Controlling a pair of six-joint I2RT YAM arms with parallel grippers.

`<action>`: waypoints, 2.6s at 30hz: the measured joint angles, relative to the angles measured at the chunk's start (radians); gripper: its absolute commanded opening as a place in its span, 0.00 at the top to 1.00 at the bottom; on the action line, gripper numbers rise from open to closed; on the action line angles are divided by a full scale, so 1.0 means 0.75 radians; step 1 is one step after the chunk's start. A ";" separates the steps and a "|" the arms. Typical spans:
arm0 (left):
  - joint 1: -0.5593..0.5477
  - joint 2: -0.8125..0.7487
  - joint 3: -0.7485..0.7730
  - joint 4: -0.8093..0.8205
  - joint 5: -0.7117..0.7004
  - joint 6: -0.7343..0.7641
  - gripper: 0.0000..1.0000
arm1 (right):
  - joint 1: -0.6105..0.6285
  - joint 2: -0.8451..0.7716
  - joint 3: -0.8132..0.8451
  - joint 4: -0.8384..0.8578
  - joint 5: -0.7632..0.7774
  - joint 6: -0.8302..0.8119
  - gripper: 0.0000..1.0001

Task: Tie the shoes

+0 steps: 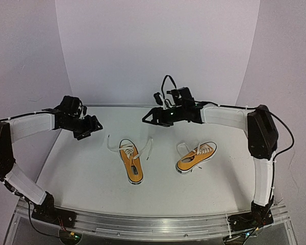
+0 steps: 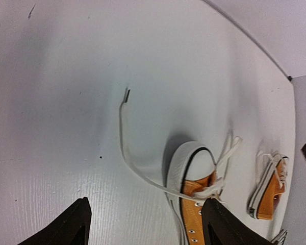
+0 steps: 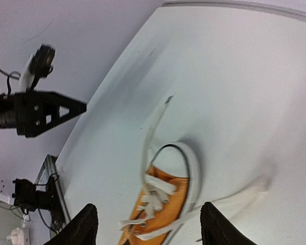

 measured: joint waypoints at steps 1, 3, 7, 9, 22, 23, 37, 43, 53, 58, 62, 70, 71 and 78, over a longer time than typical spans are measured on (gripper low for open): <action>-0.007 0.034 0.011 -0.016 -0.022 0.013 0.24 | -0.017 -0.006 -0.019 0.000 0.034 -0.005 0.40; -0.029 0.106 0.048 -0.048 -0.060 0.035 0.27 | -0.024 0.000 -0.051 -0.009 0.095 -0.014 0.42; -0.069 0.248 0.168 -0.076 -0.119 0.080 0.31 | 0.015 0.062 -0.074 -0.043 0.180 -0.025 0.44; -0.087 0.314 0.232 -0.084 -0.147 0.102 0.33 | 0.032 0.110 -0.073 -0.053 0.207 -0.029 0.44; -0.145 0.648 0.448 -0.133 -0.258 0.201 0.48 | 0.085 0.239 -0.015 -0.143 0.347 -0.041 0.37; -0.149 0.667 0.457 -0.136 -0.269 0.205 0.48 | 0.089 0.239 -0.011 -0.144 0.357 -0.040 0.37; -0.171 0.750 0.484 -0.133 -0.369 0.231 1.00 | 0.163 0.239 -0.008 -0.205 0.500 -0.032 0.32; -0.170 0.642 0.337 -0.100 -0.367 0.208 1.00 | 0.189 0.239 -0.021 -0.253 0.576 -0.028 0.35; -0.170 0.301 0.122 -0.049 -0.362 0.179 1.00 | 0.251 0.279 0.003 -0.260 0.721 -0.064 0.94; -0.170 0.107 0.016 0.018 -0.360 0.160 1.00 | 0.247 0.285 -0.003 -0.240 0.747 -0.077 1.00; -0.171 -0.044 -0.128 0.087 -0.344 0.133 1.00 | 0.230 0.228 -0.064 -0.266 0.774 -0.094 1.00; -0.191 -0.357 -0.417 0.177 -0.332 0.079 1.00 | 0.166 -0.039 -0.014 -0.296 0.701 -0.154 1.00; -0.198 -0.397 -0.441 0.183 -0.333 0.076 1.00 | 0.165 -0.055 0.026 -0.275 0.667 -0.155 1.00; -0.257 -0.707 -0.631 0.272 -0.329 0.051 1.00 | 0.235 0.040 0.419 -0.080 0.345 -0.120 1.00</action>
